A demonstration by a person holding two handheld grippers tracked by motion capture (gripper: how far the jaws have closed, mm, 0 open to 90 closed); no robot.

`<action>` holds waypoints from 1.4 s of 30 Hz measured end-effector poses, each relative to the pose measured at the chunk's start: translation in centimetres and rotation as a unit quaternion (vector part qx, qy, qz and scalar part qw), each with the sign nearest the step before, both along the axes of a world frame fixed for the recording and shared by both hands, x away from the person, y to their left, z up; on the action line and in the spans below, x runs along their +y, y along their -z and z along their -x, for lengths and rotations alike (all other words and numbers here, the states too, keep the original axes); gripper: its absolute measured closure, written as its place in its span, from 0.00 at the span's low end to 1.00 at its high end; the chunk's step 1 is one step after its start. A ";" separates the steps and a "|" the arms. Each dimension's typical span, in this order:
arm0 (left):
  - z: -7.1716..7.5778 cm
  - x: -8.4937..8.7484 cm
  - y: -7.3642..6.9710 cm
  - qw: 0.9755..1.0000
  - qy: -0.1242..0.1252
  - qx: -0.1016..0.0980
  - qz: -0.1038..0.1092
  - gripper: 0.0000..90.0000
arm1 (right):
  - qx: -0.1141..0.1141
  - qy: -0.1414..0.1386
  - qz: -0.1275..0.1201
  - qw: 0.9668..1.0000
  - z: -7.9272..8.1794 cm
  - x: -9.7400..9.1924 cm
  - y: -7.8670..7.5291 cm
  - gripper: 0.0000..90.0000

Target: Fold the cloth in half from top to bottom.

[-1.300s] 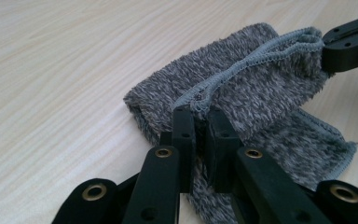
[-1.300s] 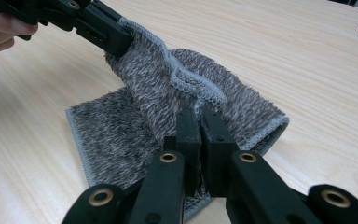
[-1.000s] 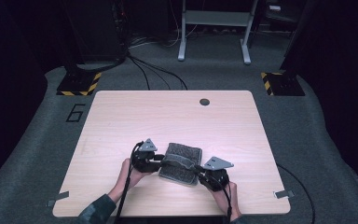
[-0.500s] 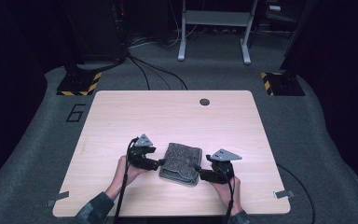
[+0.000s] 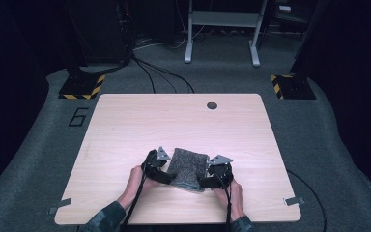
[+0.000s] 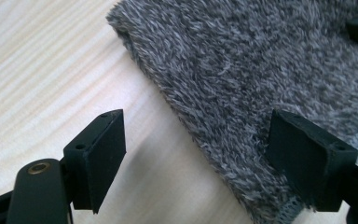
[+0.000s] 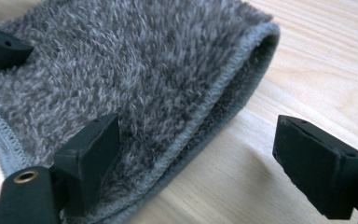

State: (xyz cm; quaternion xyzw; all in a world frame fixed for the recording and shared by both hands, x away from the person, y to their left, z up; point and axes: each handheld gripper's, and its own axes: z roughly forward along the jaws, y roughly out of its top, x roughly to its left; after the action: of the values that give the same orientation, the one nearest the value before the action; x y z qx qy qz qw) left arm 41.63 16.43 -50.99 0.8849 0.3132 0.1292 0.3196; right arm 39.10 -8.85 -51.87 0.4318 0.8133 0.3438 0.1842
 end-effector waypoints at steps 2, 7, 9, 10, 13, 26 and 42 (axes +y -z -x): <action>0.4 -0.1 0.2 1.000 0.000 -0.006 -0.003 0.22 | 0.003 -0.004 0.003 1.000 0.1 0.0 0.1 0.16; 0.7 0.0 -0.2 1.000 0.005 -0.002 0.000 0.21 | 0.008 -0.026 0.001 1.000 -0.4 -0.6 0.1 0.15; 0.6 0.3 -0.7 1.000 0.001 -0.001 0.015 0.20 | 0.010 -0.040 -0.006 0.999 -0.6 -1.0 -0.2 0.14; 0.4 0.5 -1.0 1.000 -0.005 -0.002 0.025 0.19 | 0.008 -0.037 -0.021 0.999 -0.8 -1.3 -0.6 0.14; -0.7 0.9 -2.1 0.999 -0.021 -0.013 0.042 0.19 | -0.005 -0.029 -0.036 0.999 -1.7 -1.9 -2.0 0.13; -5.5 -1.6 -0.5 0.998 -0.068 -0.012 0.001 0.18 | 0.006 0.025 -0.005 1.000 -5.9 -0.2 -2.1 0.13; -3.4 -0.2 -1.4 0.996 -0.077 -0.016 0.031 0.17 | 0.018 0.026 -0.012 0.999 -4.5 -1.7 -2.1 0.10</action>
State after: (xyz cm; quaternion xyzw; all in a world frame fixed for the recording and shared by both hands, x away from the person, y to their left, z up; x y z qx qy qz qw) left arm 45.06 16.26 -49.62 0.8455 0.3791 0.1577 0.3413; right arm 43.63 -10.55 -49.82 0.4614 0.8007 0.3409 0.1729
